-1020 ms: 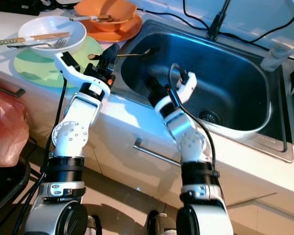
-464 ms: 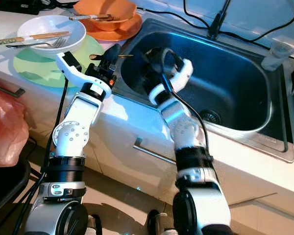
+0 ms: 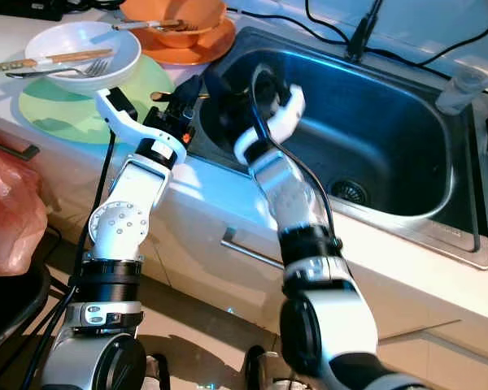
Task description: Kitchen organization
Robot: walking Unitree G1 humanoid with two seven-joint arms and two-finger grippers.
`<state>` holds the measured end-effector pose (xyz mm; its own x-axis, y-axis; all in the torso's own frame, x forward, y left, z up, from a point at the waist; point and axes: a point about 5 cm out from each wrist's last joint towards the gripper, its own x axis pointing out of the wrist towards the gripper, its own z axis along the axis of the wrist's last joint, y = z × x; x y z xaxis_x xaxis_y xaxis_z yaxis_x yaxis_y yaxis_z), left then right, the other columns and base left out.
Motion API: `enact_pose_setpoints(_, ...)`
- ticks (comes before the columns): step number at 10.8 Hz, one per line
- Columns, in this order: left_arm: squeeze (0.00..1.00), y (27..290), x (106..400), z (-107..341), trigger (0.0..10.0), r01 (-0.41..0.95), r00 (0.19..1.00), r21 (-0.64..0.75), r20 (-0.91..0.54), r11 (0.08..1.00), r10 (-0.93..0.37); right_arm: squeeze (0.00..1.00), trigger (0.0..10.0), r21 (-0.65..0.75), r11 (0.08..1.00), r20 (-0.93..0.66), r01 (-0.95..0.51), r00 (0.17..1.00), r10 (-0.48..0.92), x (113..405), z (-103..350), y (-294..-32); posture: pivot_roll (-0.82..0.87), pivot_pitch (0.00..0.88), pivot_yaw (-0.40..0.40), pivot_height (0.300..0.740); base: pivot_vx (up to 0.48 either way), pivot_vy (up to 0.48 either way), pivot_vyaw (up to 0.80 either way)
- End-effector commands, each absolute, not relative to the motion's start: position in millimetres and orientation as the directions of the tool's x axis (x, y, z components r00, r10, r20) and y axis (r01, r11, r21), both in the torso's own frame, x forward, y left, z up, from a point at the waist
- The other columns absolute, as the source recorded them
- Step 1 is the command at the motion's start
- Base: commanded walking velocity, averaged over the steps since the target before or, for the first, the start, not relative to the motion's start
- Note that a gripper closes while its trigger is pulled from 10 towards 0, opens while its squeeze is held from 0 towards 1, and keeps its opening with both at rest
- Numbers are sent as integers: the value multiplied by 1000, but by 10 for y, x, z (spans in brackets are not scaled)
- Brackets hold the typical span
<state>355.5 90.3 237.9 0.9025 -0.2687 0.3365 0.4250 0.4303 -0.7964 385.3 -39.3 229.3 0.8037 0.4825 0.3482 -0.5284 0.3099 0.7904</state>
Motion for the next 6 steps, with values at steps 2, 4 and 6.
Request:
enact_pose_setpoints(2,0,572,3472,2450,0,455,877,-829,354,326,-324,0,6196,805,218,393,-551,772,500,3789,2345,-115,30,191,-85,740,0,0,0)
enact_pose_setpoints(4,0,512,3418,2408,0,444,877,-843,340,304,-339,0,5373,804,228,400,-549,783,476,3822,2347,-157,29,198,-80,740,0,0,0)
enact_pose_setpoints(6,0,501,3381,2371,0,427,882,-858,325,287,-342,0,0,801,238,410,-550,793,451,3860,2366,-214,30,200,-81,740,0,0,0)
